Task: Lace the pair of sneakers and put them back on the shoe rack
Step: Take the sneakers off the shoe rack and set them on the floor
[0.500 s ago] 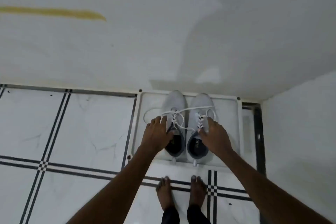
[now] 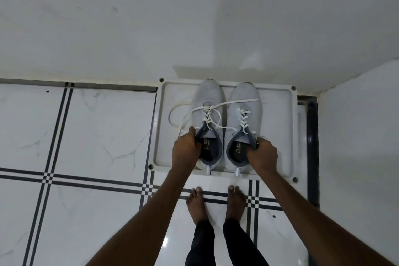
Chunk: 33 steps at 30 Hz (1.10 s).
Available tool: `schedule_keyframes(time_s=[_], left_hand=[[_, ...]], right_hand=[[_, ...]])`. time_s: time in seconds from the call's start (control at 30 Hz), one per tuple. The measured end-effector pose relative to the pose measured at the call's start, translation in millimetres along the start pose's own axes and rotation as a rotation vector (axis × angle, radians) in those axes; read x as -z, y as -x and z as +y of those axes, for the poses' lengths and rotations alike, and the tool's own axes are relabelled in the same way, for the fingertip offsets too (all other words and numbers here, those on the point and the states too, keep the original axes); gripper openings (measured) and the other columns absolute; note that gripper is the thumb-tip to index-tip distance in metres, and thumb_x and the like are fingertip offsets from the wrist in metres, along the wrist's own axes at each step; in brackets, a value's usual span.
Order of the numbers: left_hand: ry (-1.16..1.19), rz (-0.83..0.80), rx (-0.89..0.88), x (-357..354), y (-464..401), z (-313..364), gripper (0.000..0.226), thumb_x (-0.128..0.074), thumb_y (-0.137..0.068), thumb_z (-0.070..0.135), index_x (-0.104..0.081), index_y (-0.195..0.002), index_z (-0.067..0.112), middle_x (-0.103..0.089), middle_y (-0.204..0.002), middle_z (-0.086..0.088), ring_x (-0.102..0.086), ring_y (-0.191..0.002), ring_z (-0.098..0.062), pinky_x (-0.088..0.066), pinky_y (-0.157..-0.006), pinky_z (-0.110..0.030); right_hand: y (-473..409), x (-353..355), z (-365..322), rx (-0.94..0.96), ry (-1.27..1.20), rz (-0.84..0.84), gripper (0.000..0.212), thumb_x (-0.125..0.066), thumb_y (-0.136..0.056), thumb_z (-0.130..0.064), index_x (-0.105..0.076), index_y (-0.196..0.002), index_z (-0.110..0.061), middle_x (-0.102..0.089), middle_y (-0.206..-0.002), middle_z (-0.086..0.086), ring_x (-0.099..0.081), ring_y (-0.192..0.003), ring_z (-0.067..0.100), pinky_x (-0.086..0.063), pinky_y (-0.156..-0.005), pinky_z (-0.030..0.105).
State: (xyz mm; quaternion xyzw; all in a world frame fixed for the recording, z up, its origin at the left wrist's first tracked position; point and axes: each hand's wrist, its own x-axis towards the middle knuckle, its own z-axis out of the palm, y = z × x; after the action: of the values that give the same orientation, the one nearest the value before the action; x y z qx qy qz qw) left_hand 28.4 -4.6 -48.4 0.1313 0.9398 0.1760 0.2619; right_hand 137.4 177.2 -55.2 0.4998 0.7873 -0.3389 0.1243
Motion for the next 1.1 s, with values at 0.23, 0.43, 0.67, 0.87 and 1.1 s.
schedule_keyframes(time_s=[0.23,0.43,0.67,0.87,1.1], left_hand=[[0.072,0.083,0.004,22.1,35.1,4.7,0.021,-0.054,-0.086,0.009,-0.062,-0.105,0.01,-0.07,-0.079,-0.014,-0.064,-0.072,-0.035,-0.05,-0.063,-0.037],[0.13,0.137,-0.059,49.9,83.6,3.4,0.028,-0.052,-0.084,0.013,-0.065,-0.109,0.014,-0.072,-0.079,-0.009,-0.064,-0.071,-0.03,-0.053,-0.065,-0.038],[0.142,0.23,-0.144,52.5,156.3,-20.1,0.022,-0.052,-0.086,0.011,-0.066,-0.103,0.013,-0.07,-0.076,-0.008,-0.059,-0.064,-0.025,-0.051,-0.061,-0.036],[0.168,0.204,-0.131,23.3,225.5,-59.3,0.024,-0.052,-0.087,0.013,-0.067,-0.106,0.012,-0.07,-0.08,-0.009,-0.058,-0.066,-0.022,-0.04,-0.058,-0.027],[0.184,0.118,-0.035,-67.6,275.8,-125.3,0.023,-0.053,-0.087,0.011,-0.065,-0.106,0.011,-0.069,-0.076,-0.007,-0.065,-0.07,-0.026,-0.054,-0.063,-0.037]], right_hand=[[32.6,25.4,-9.2,0.08,-0.027,0.041,0.005,-0.062,-0.078,-0.007,-0.065,-0.074,-0.005,-0.054,-0.061,0.006,-0.052,-0.063,0.033,-0.036,-0.062,0.03],[81.9,47.9,-6.0,0.139,-0.084,0.102,0.011,-0.063,-0.078,-0.01,-0.059,-0.069,-0.009,-0.048,-0.054,-0.003,-0.046,-0.057,0.025,-0.03,-0.054,0.029],[154.6,41.5,26.3,0.193,-0.125,0.179,0.013,-0.061,-0.078,-0.007,-0.058,-0.065,-0.007,-0.055,-0.059,0.008,-0.052,-0.058,0.028,-0.029,-0.048,0.025],[221.5,10.8,75.0,0.15,-0.12,0.196,0.007,-0.061,-0.076,-0.008,-0.065,-0.073,-0.004,-0.061,-0.064,0.011,-0.056,-0.063,0.033,-0.038,-0.06,0.03],[254.2,-64.2,155.3,0.08,-0.085,0.099,0.008,-0.061,-0.077,-0.005,-0.061,-0.07,-0.006,-0.058,-0.063,0.012,-0.055,-0.063,0.034,-0.038,-0.058,0.03]])
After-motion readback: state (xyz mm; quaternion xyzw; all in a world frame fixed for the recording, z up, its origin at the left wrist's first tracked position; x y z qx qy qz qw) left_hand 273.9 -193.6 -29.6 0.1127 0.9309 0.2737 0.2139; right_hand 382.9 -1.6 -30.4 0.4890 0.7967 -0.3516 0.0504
